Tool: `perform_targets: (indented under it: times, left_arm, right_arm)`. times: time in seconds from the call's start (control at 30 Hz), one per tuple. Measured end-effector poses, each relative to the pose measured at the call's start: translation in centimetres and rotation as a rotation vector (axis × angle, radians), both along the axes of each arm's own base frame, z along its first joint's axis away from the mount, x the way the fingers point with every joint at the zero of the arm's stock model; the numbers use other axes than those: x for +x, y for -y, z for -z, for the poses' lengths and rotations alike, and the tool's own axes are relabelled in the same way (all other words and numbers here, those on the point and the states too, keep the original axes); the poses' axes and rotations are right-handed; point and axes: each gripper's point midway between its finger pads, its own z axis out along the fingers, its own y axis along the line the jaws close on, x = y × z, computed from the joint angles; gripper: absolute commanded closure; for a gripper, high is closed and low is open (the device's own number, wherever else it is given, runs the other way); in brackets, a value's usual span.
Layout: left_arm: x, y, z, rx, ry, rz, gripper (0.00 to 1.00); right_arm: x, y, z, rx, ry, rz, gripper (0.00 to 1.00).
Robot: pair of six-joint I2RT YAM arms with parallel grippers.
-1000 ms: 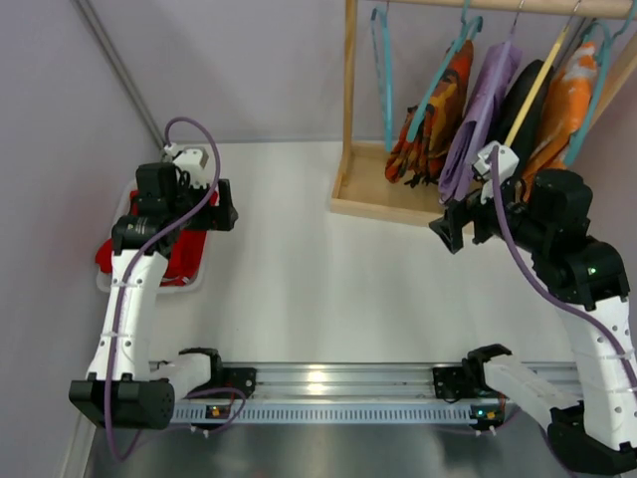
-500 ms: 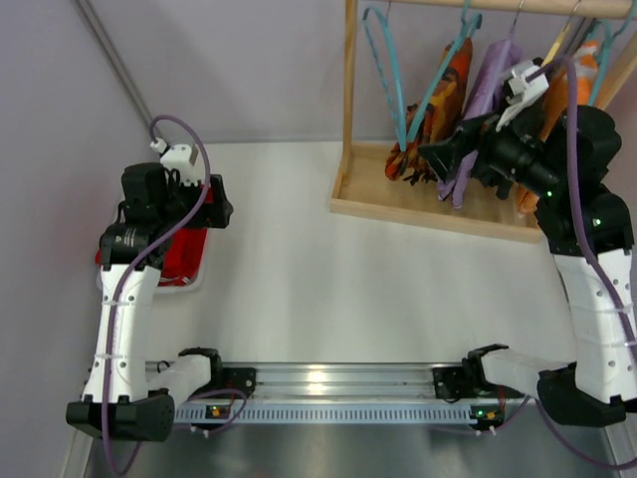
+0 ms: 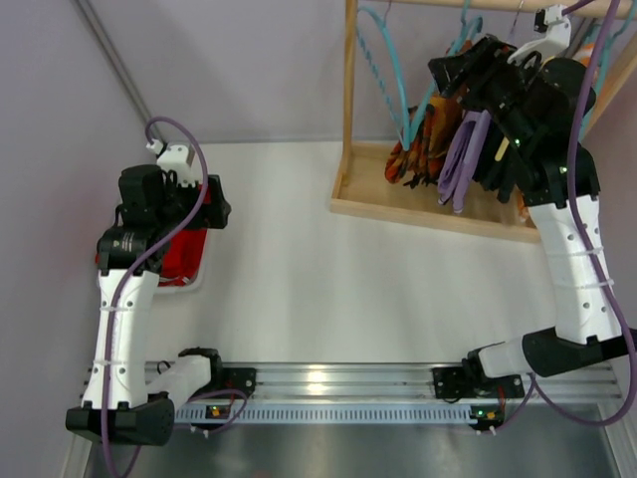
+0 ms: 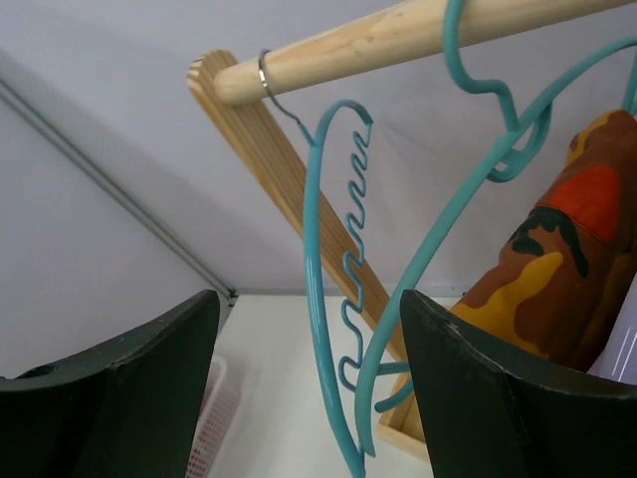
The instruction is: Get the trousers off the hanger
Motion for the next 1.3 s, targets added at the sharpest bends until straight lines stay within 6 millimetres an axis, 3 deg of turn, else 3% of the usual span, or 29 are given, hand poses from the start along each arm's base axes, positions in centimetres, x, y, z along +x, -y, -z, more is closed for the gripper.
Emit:
perform_targets:
  times: [0.27,0.6,0.7,0.8,0.83,0.97,1.13,1.3]
  left_arm:
    - [0.0,0.0,0.0,-0.015,-0.003,-0.014,0.01]
    - [0.0,-0.1,0.0,-0.017,-0.004,-0.022,0.01]
    - [0.0,-0.1,0.0,-0.019,-0.004,-0.023,0.01]
    - [0.0,0.0,0.0,-0.022,-0.005,-0.024,0.01]
    - [0.0,0.0,0.0,-0.024,-0.005,-0.024,0.02]
    - [0.0,0.1,0.0,-0.032,-0.007,-0.023,0.01]
    - [-0.1,0.5,-0.1,-0.048,-0.008,-0.005,0.01]
    - [-0.1,1.0,-0.3,-0.064,-0.006,0.019,0.01]
  right_arm:
    - [3.2,1.0,1.0,0.135,-0.069,0.115,0.35]
    - [8.3,0.1,5.9,0.225,-0.212,0.163,0.38]
    - [9.2,-0.1,6.6,0.249,-0.231,0.152,0.48]
    - [9.8,-0.6,6.6,0.279,-0.23,0.122,0.67]
    - [9.8,-0.7,6.3,0.293,-0.223,0.108,0.77]
    - [9.9,-0.6,6.3,0.333,-0.242,0.084,1.0]
    - [9.9,-0.9,7.0,0.347,-0.268,0.035,1.0]
    - [9.6,-1.6,6.5,0.35,-0.239,-0.053,1.0]
